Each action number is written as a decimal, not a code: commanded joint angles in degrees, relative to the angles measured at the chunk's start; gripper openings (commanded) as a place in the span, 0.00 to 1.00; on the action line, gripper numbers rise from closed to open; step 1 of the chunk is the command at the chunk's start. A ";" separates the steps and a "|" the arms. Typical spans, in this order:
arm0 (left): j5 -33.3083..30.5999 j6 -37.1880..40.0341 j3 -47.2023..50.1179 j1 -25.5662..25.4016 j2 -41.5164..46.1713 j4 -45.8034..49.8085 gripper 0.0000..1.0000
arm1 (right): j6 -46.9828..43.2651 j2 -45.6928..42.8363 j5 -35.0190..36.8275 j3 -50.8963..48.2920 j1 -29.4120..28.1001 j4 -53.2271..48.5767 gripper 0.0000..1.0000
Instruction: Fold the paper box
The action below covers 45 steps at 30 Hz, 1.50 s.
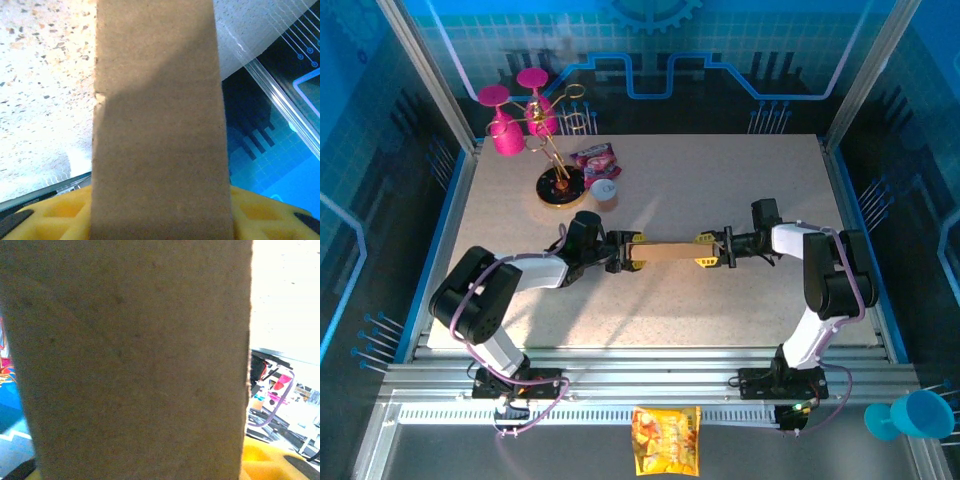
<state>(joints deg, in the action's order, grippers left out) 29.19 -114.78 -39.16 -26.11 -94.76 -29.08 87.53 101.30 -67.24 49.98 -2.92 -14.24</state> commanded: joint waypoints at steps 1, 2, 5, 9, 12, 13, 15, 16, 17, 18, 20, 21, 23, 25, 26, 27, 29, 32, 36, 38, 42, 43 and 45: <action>-1.21 -21.57 0.46 -0.26 1.50 0.37 0.40 | 1.33 1.78 4.91 1.55 0.66 -1.84 0.36; -1.28 -21.71 0.49 -0.26 1.44 0.26 0.38 | 1.25 1.80 4.93 1.94 0.72 -1.80 0.38; -1.60 -22.34 0.21 -0.26 1.65 0.74 0.32 | 0.89 1.87 5.05 2.41 0.65 -2.22 0.45; -1.97 -22.11 -0.38 -0.26 2.59 3.71 0.31 | 1.11 1.95 5.36 2.67 0.67 -1.96 0.50; -1.93 -21.95 -0.94 -0.23 2.72 4.82 0.30 | 1.33 2.16 5.37 3.11 0.68 -1.67 0.53; -1.92 -22.19 -0.96 -0.21 2.66 4.76 0.29 | 1.25 2.19 5.28 3.32 0.71 -1.67 0.55; -2.05 -22.92 -0.60 -0.15 3.12 5.07 0.27 | 0.79 1.63 5.52 3.82 0.88 -2.07 0.59; -2.27 -23.30 -0.29 -0.17 3.75 5.77 0.25 | -0.03 1.09 6.03 4.29 1.03 -3.34 0.61; -2.54 -23.57 -0.07 -0.04 4.50 6.99 0.25 | -1.06 0.43 6.49 4.91 1.29 -4.93 0.62; -2.68 -23.74 0.12 0.04 5.87 9.12 0.24 | -2.65 -0.61 7.42 5.72 1.61 -7.55 0.64; -3.45 -23.92 0.63 0.38 8.97 14.48 0.23 | -5.40 -3.08 9.41 7.32 2.37 -12.34 0.68; -3.81 -23.92 0.87 0.84 10.98 17.52 0.23 | -6.26 -4.50 9.98 7.99 2.70 -14.18 0.71; -3.98 -23.76 0.89 2.11 14.54 24.58 0.22 | -8.79 -7.07 11.54 9.41 3.29 -18.08 0.72; -2.92 -23.23 0.03 3.90 18.07 33.69 0.18 | -12.48 -9.50 13.70 11.47 4.04 -23.63 0.75; -2.79 -22.24 -0.31 4.89 19.15 36.83 0.17 | -14.10 -10.26 14.47 12.37 4.24 -25.79 0.75; -2.45 -21.18 -0.81 6.05 20.27 40.82 0.16 | -15.73 -10.99 15.20 13.11 4.55 -27.78 0.76; -1.78 -20.25 -1.40 7.90 21.56 45.52 0.15 | -18.70 -12.38 17.39 14.88 4.89 -29.73 0.75; -1.27 -21.87 -0.92 9.33 22.16 46.71 0.15 | -26.94 -13.76 24.15 20.22 4.37 -31.71 0.72; -1.16 -24.01 -0.23 10.33 20.07 45.17 0.15 | -49.18 -13.47 42.37 31.18 -2.56 -37.21 0.63; 0.55 -24.92 0.54 11.60 17.75 42.22 0.15 | -58.62 -15.13 49.14 30.57 -7.27 -33.31 0.59; 3.25 -23.41 0.32 14.74 12.53 40.83 0.14 | -74.02 -20.25 51.13 21.85 -13.36 -17.52 0.41; 3.82 -22.46 -0.12 15.35 11.52 41.42 0.13 | -76.47 -21.05 51.00 19.92 -13.98 -14.24 0.38; 5.26 -20.76 -0.99 16.71 9.39 41.93 0.13 | -81.48 -21.92 50.26 16.53 -14.91 -8.95 0.33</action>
<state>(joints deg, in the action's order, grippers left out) 35.83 -114.80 -40.18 -10.90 -81.60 6.98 20.97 80.62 -20.97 70.13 -17.30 -33.04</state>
